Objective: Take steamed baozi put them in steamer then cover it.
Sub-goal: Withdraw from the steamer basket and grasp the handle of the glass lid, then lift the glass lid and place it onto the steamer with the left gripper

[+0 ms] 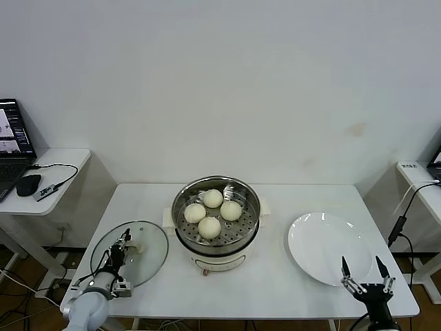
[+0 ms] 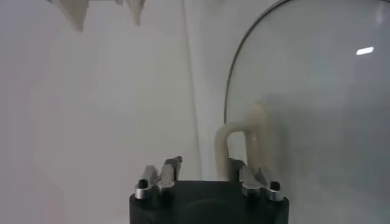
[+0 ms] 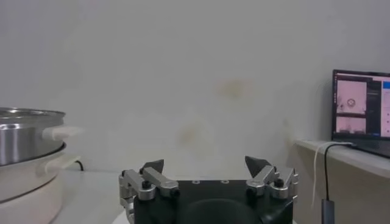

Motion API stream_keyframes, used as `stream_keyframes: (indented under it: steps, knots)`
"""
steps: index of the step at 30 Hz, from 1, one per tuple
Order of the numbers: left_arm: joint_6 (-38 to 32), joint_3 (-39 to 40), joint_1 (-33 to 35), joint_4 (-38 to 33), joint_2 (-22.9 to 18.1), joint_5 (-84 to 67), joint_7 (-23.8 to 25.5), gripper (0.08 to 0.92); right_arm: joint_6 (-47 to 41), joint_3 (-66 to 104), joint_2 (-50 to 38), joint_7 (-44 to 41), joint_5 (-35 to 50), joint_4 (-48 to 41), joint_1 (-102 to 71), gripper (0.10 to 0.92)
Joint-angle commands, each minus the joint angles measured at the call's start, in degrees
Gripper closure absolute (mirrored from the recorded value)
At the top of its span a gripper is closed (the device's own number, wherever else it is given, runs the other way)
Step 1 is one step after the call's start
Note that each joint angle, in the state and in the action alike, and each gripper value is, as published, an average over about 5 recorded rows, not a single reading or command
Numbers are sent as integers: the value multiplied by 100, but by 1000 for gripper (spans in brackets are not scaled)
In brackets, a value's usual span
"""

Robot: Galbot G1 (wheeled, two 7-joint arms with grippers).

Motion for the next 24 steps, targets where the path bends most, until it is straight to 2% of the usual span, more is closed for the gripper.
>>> stream_keyframes:
  steps: [1,7,12,19,24]
  knots:
    - [13,-99,176,-387,41,-251,-50,699,2,-37,-50,-7,-5,-2,0,203]
    - [237,-377,559,-1150,151,-335,-7,849,6,-111,-117,-37,-72,1,0,203]
    - [668,-745,927,-2054,301,-572,121,861,-2,-200,-205,-60,-135,-40,24,203]
    - [1319,-1284,1408,-3200,513,-1017,570,861,-40,-328,-340,-41,-245,-81,83,203]
    - [1664,-1185,1506,-3937,654,-1388,843,861,-45,-433,-357,-13,-398,-70,89,203]
